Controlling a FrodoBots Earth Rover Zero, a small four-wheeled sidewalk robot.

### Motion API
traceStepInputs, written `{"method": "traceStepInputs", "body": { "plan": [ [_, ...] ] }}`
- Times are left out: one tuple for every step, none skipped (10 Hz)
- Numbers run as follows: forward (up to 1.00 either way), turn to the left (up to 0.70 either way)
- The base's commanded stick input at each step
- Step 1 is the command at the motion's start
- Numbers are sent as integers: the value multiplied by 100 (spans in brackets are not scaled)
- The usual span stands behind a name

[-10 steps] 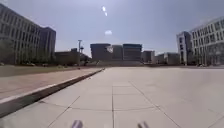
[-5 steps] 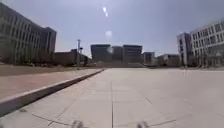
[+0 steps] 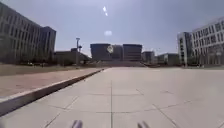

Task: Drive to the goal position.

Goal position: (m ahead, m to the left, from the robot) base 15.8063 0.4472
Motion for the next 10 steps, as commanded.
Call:
{"method": "traceStepInputs", "body": {
  "plan": [
    [85, 0],
    [85, 0],
    [85, 0],
    [85, 0],
    [85, 0],
    [85, 0],
    [85, 0],
    [85, 0],
    [85, 0],
    [85, 0]
  ]
}}
